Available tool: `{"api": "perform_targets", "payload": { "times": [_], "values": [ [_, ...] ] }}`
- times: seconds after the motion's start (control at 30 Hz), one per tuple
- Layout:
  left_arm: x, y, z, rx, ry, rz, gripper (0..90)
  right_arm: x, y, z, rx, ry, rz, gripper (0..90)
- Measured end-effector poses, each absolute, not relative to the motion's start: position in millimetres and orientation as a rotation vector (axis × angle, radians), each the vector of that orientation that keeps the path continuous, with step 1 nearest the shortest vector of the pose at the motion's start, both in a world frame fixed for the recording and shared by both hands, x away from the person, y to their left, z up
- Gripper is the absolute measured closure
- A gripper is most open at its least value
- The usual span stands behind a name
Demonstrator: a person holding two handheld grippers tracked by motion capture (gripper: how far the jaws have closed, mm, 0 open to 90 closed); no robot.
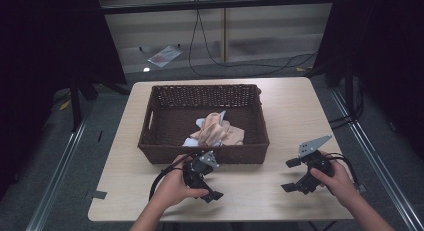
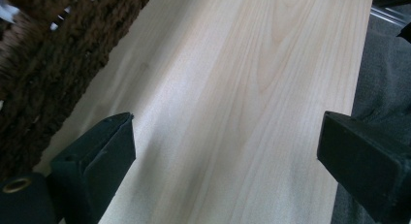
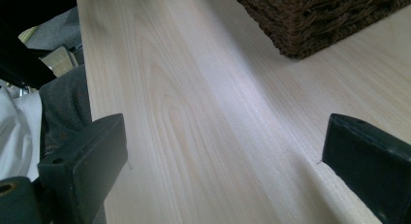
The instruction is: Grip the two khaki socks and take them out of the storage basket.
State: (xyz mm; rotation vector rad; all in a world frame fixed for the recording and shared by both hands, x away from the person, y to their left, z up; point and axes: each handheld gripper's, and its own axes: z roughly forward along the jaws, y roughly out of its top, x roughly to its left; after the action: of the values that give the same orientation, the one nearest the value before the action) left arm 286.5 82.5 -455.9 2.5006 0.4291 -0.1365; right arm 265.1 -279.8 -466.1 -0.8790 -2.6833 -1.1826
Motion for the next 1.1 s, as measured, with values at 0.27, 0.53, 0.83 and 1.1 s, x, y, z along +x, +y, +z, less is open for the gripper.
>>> {"api": "perform_targets", "payload": {
  "times": [0.27, 0.53, 0.83, 1.1],
  "values": [
    [288, 85, -447, 2.533, 0.426, -0.164, 7.0, 268, -277, -466, -0.872, -2.690, -1.175, 1.6],
    [292, 89, -435, 2.543, 0.427, -0.189, 6.9, 269, -277, -467, -0.873, -2.693, -1.177, 1.7],
    [300, 91, -423, 2.573, 0.443, -0.227, 6.9, 268, -277, -466, -0.878, -2.691, -1.177, 1.6],
    [308, 90, -405, 2.587, 0.443, -0.224, 7.0, 268, -277, -466, -0.878, -2.685, -1.181, 1.7]
  ]
}}
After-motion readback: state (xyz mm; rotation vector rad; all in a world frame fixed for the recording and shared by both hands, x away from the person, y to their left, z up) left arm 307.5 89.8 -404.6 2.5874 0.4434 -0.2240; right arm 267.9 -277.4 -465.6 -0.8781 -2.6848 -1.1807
